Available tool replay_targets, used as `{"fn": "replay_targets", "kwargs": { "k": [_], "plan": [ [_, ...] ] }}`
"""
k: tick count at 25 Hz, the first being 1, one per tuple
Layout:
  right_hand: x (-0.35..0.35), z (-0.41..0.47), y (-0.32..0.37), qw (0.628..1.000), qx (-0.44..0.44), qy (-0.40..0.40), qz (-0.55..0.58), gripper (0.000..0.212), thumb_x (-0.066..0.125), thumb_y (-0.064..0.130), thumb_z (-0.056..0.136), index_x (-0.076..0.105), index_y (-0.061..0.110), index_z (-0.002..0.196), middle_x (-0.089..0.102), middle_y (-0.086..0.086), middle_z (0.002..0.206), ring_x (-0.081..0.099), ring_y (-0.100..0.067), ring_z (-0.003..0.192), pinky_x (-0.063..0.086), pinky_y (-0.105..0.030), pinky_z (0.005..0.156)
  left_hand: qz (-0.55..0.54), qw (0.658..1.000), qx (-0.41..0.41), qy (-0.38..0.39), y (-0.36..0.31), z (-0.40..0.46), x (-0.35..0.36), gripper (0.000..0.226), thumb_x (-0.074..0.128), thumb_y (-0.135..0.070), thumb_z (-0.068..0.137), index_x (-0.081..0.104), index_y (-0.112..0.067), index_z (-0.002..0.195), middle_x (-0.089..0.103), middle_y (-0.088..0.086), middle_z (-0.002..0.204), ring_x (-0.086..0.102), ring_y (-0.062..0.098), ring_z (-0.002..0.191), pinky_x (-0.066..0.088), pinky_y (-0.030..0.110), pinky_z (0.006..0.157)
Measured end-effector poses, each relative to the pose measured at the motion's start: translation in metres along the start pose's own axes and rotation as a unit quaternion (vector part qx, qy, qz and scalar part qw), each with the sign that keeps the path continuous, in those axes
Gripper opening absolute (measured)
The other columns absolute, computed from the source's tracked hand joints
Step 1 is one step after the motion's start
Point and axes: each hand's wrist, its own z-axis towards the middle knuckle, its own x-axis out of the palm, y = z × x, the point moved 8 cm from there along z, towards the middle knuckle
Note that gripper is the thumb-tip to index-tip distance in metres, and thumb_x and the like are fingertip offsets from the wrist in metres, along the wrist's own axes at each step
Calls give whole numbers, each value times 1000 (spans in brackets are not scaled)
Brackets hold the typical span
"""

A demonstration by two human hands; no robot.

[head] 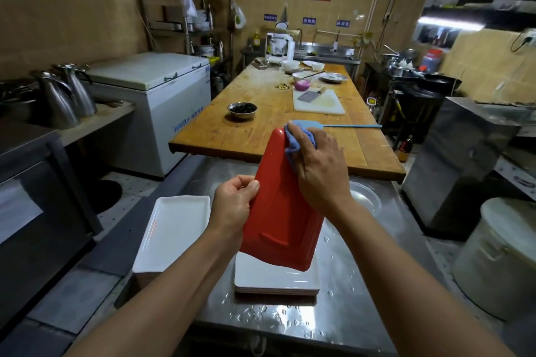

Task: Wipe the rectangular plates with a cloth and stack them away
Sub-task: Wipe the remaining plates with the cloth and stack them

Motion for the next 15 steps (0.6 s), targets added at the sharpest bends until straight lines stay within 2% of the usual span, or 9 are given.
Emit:
{"fn": "replay_targets", "kwargs": {
  "k": [3, 6, 8, 12, 15],
  "plan": [
    [-3, -13, -26, 998, 53, -3, 37, 51, 33, 38, 95, 39, 20, 142, 49, -16, 126, 46, -33, 109, 36, -42, 94, -20, 1000, -5, -3, -1, -7, 3, 13, 51, -7, 94, 61, -8, 86, 66, 8, 73, 62, 19, 65, 55, 33, 63],
    [-8, -18, -44, 988, 112, -13, 105, 47, 40, 29, 99, 34, 20, 144, 42, -19, 127, 42, -35, 115, 34, -43, 99, -34, 999, -2, 1, -3, -12, 7, 13, 51, -9, 94, 62, -8, 88, 69, 7, 73, 66, 19, 64, 58, 33, 59],
    [-8, -15, -48, 976, 156, -8, 153, 50, 41, 30, 99, 28, 24, 147, 36, -19, 130, 41, -35, 118, 37, -44, 101, -55, 998, -8, -4, -4, -11, 11, 15, 52, -9, 94, 63, -10, 85, 70, 4, 70, 67, 17, 63, 57, 32, 59],
    [-9, -20, -44, 956, 207, -4, 207, 59, 39, 31, 99, 10, 29, 150, 35, -18, 125, 49, -33, 107, 43, -46, 94, -93, 995, -21, -23, -3, -4, 19, 18, 52, -12, 94, 62, -15, 80, 70, -1, 64, 67, 13, 61, 55, 31, 60],
    [-3, -46, -37, 952, 230, 24, 199, 63, 41, 32, 98, 6, 30, 150, 39, -16, 120, 50, -31, 103, 44, -40, 88, -140, 989, -30, -47, 0, 4, 24, 19, 53, -11, 93, 60, -16, 76, 68, -5, 57, 65, 10, 55, 55, 28, 54]
  ]
}}
